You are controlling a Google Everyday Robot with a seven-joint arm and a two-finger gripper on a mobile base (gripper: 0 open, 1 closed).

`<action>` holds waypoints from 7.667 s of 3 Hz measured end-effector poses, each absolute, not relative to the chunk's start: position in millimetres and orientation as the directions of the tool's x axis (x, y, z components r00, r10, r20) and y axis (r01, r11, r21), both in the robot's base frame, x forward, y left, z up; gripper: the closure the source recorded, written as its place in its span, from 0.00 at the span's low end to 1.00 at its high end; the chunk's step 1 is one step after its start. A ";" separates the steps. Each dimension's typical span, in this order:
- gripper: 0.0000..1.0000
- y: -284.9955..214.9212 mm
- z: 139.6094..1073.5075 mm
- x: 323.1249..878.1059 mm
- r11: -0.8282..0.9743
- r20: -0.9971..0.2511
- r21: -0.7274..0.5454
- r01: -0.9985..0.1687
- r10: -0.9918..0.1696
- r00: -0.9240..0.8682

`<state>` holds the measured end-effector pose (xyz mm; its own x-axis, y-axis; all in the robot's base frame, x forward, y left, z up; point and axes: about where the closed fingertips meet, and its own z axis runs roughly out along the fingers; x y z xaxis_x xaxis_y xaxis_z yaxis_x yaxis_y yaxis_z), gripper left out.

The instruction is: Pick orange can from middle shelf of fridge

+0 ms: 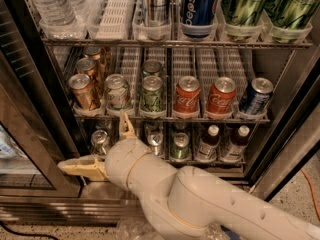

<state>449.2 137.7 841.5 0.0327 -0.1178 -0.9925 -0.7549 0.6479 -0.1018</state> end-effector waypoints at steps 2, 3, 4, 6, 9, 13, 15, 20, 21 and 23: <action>0.00 160.9 841.1 458.0 0.673 -0.996 -0.075 -0.736 -0.083 0.026; 0.00 176.4 844.1 465.2 0.693 -0.996 -0.082 -0.716 -0.079 0.037; 0.00 181.2 842.2 470.3 0.695 -0.997 -0.076 -0.715 -0.074 0.034; 0.00 178.8 840.0 487.0 0.725 -0.998 -0.067 -0.685 -0.049 0.047; 0.00 162.3 832.1 496.5 0.746 -0.994 -0.106 -0.658 -0.070 0.081; 0.29 162.4 832.1 496.5 0.746 -0.994 -0.106 -0.658 -0.070 0.081; 0.27 167.9 830.4 496.9 0.735 -0.993 -0.114 -0.668 -0.081 0.081; 0.28 187.6 841.9 576.5 0.806 -0.989 -0.145 -0.574 -0.101 0.108; 0.27 194.8 835.5 594.5 0.814 -0.989 -0.147 -0.561 -0.111 0.099; 0.27 199.8 835.7 599.5 0.806 -0.988 -0.153 -0.572 -0.117 0.100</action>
Offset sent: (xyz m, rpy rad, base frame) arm 0.0158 0.0357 -0.0023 0.0513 0.0068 -0.0760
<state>599.5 199.8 835.7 0.1002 -0.1167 -0.9881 -0.5722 0.8057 -0.1532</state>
